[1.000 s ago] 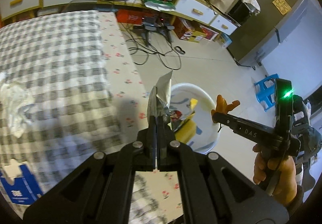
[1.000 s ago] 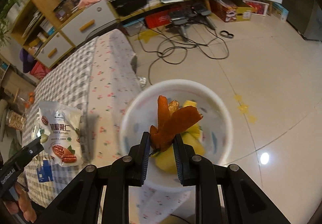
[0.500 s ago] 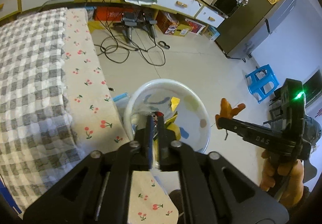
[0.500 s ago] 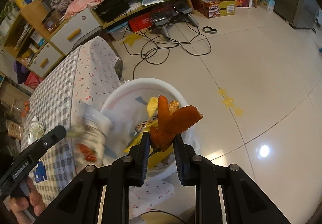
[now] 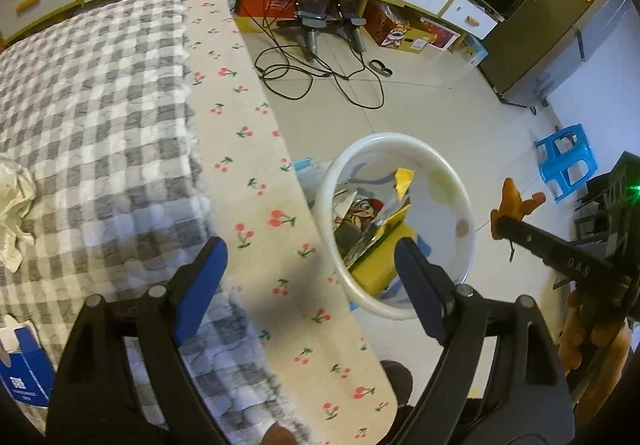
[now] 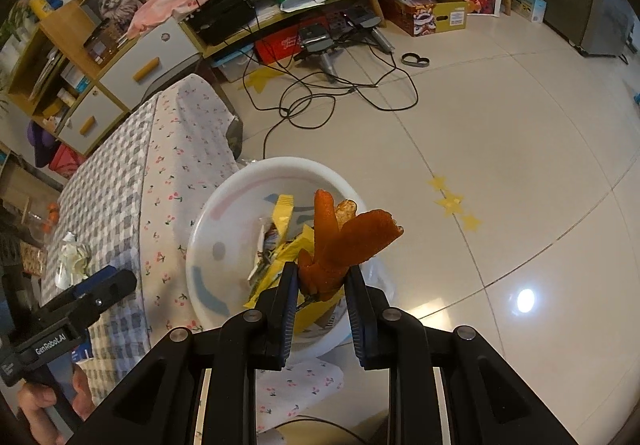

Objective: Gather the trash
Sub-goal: 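Carry the orange peel and white paper over the bin and open both tools, then grasp the blue biscuit box with the left tool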

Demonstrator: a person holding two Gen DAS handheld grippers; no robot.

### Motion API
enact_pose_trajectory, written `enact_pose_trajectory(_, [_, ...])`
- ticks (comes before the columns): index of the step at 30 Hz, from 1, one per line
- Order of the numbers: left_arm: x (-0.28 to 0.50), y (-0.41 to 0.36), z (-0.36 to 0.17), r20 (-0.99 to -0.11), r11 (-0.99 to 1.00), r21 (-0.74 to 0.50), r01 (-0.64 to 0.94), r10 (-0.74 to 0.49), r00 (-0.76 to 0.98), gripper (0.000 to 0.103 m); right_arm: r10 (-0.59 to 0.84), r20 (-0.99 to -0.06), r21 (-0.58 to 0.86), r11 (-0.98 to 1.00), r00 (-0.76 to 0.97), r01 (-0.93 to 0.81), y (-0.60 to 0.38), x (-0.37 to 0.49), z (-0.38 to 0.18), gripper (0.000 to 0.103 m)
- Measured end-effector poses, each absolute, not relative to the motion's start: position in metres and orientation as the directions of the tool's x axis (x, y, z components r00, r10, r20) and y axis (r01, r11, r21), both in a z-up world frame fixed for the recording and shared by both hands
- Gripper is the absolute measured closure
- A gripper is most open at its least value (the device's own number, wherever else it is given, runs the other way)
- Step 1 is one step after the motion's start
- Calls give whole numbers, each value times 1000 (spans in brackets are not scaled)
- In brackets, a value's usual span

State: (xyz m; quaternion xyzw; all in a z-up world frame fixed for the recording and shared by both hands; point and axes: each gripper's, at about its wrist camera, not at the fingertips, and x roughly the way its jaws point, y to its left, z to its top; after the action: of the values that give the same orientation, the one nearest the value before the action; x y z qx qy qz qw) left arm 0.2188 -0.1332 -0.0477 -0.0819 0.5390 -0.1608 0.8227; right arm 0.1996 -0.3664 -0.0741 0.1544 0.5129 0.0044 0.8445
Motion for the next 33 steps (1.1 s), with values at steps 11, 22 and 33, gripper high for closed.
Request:
enact_pose_trajectory(11, [210,-104,-41,-869,947,-282,157,-321,377,13,177,-860,286,944,478,166,-361,203,-71,38])
enact_pose_trajectory(22, [194,-65,-31,-882,962,-230,144,-269,387,10,178,-857,263,958,483,115,-340,204,-64,37])
enact_pose_trajectory(33, [165,-1,-26,-909,978,-164,126,-200,366,8,200,-853,233,972,482,9,-297,199,-57,34])
